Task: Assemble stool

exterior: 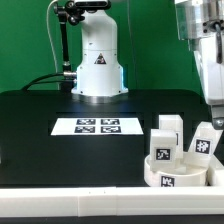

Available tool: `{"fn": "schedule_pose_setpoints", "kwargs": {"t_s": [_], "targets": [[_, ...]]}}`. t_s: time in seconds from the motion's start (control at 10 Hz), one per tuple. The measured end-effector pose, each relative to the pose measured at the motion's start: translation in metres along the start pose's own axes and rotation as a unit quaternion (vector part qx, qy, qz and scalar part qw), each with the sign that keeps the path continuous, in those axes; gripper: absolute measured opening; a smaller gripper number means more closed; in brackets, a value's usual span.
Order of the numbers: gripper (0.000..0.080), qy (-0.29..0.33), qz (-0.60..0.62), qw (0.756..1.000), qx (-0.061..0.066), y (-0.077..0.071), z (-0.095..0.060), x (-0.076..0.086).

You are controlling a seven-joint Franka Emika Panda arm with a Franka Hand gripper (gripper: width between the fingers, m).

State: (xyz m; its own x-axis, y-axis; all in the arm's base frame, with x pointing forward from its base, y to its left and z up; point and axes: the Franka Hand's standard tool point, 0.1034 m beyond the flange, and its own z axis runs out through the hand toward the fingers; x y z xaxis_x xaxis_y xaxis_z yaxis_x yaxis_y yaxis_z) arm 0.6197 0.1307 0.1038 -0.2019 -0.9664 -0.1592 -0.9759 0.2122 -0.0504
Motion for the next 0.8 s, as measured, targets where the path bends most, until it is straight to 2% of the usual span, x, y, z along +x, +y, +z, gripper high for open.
{"fn": "schedule_pose_setpoints", "kwargs": {"t_s": [0.4,0.5,0.8], "targets": [[0.0649,0.004,-0.155,0.988,-0.003,0.0006,0.0,0.0003],[0.0649,0.023,-0.239,0.971,-0.018,0.0018,-0.0013,-0.0001],[0.0649,0.036,-0.416,0.908,-0.021,0.002,-0.0012,-0.0038]]}}
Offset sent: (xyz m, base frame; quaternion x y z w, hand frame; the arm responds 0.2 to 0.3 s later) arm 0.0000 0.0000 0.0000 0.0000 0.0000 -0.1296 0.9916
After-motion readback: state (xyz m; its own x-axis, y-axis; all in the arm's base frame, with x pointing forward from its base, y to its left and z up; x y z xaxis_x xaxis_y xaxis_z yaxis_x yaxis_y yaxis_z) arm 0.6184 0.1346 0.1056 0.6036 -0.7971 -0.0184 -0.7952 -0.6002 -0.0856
